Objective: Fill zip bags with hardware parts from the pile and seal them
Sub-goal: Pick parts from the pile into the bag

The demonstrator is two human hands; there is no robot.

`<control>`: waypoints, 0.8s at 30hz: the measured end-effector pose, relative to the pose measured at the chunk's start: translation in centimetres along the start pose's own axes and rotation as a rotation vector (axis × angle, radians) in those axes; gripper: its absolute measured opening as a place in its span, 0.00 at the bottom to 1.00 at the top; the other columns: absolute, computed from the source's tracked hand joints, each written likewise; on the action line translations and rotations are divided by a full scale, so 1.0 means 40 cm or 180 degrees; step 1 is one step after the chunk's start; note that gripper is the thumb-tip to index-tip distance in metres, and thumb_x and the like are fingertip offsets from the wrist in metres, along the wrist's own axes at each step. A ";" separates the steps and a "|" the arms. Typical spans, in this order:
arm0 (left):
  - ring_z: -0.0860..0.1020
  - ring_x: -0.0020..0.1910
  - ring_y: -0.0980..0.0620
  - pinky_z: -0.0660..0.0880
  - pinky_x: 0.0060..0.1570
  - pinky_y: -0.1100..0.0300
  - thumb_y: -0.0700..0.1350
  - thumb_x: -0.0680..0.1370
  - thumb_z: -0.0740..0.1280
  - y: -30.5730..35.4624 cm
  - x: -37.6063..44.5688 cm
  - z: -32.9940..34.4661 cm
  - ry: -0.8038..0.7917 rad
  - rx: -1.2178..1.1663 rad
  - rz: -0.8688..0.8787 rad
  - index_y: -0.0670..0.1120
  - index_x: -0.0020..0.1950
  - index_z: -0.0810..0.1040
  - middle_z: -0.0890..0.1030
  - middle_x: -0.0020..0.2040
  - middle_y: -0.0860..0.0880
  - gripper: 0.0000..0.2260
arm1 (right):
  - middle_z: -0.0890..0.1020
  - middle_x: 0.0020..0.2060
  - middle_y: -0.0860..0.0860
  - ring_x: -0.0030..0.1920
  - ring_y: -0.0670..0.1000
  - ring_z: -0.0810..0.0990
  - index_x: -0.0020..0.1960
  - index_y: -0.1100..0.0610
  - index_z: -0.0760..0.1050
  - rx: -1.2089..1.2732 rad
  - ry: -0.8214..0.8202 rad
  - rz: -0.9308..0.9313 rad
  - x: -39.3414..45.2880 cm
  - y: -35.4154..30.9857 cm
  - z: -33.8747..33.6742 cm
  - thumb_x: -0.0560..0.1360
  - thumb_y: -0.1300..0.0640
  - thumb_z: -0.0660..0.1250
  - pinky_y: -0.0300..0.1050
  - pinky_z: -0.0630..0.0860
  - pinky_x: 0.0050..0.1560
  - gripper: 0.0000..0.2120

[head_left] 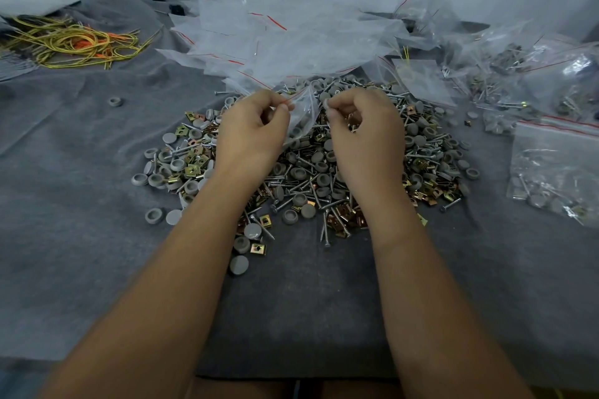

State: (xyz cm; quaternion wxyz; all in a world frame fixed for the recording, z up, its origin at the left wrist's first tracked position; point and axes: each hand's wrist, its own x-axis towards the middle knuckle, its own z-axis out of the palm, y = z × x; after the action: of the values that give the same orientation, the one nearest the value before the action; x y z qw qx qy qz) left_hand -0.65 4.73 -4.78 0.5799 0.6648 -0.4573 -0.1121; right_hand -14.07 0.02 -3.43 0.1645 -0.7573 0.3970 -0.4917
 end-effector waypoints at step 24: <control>0.65 0.25 0.58 0.63 0.27 0.65 0.44 0.78 0.64 0.021 -0.017 -0.004 -0.0115 -0.0314 0.0490 0.55 0.45 0.81 0.72 0.27 0.46 0.09 | 0.71 0.48 0.49 0.54 0.54 0.72 0.50 0.51 0.84 -0.0128 -0.0576 -0.0364 -0.014 0.011 0.035 0.74 0.56 0.70 0.52 0.72 0.54 0.07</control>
State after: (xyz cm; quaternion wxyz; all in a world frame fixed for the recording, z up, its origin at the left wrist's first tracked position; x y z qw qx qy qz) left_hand -1.34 5.42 -4.26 0.6105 0.5962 -0.5113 -0.1016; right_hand -13.13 -0.02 -4.69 0.1560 -0.8232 0.3465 -0.4218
